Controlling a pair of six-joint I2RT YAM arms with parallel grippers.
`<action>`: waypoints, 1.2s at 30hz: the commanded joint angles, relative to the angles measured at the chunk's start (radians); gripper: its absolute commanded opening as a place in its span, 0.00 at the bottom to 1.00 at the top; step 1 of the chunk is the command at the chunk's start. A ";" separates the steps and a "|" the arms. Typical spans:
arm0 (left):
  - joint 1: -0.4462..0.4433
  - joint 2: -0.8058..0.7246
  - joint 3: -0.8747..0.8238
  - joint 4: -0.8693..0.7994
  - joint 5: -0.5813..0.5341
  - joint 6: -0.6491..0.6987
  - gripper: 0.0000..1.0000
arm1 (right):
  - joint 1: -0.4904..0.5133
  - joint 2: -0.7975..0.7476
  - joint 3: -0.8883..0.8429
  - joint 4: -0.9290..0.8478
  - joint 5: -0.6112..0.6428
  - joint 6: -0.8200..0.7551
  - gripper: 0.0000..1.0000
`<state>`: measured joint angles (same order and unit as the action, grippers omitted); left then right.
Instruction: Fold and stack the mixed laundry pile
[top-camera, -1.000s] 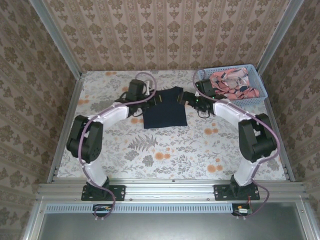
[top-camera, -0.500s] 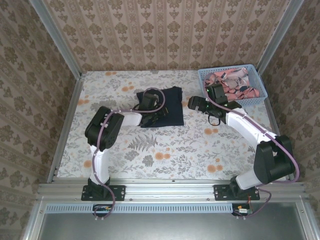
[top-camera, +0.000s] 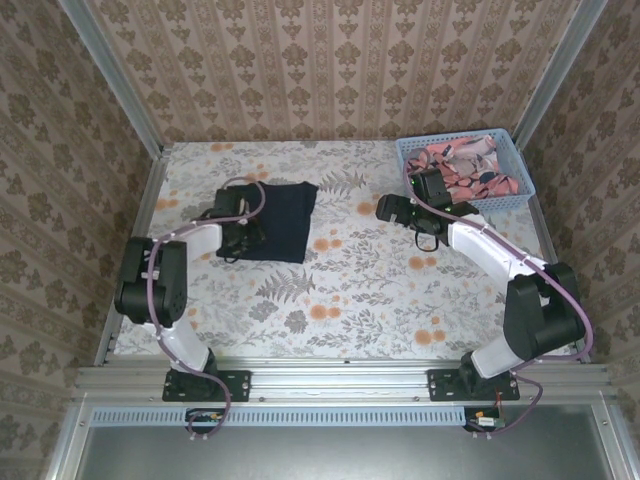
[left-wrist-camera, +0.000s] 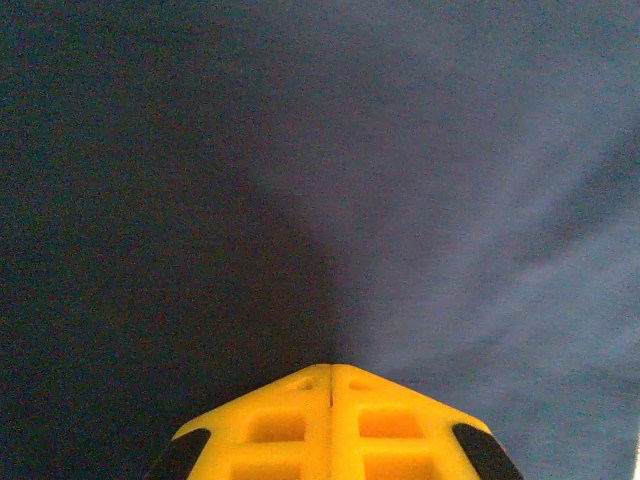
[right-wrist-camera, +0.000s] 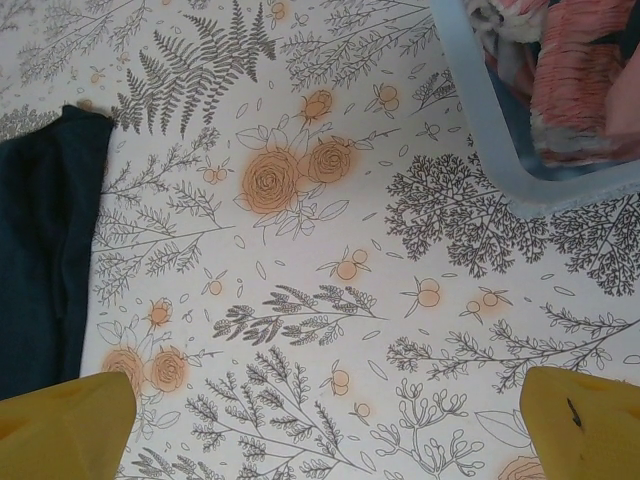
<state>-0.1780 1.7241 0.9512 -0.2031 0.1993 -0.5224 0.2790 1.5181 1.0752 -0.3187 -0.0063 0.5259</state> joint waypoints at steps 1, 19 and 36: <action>0.128 -0.024 0.041 -0.201 -0.119 0.131 0.00 | -0.004 -0.007 0.015 0.003 0.004 0.005 1.00; -0.083 0.096 0.288 -0.164 -0.242 0.034 0.71 | -0.004 -0.096 -0.026 0.026 0.021 0.010 1.00; 0.121 0.278 0.360 -0.189 -0.376 -0.030 0.69 | -0.043 -0.076 -0.008 0.018 0.076 -0.042 1.00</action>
<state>-0.1314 2.0037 1.3411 -0.3473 -0.1638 -0.5373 0.2657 1.4273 1.0443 -0.2928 0.0200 0.5186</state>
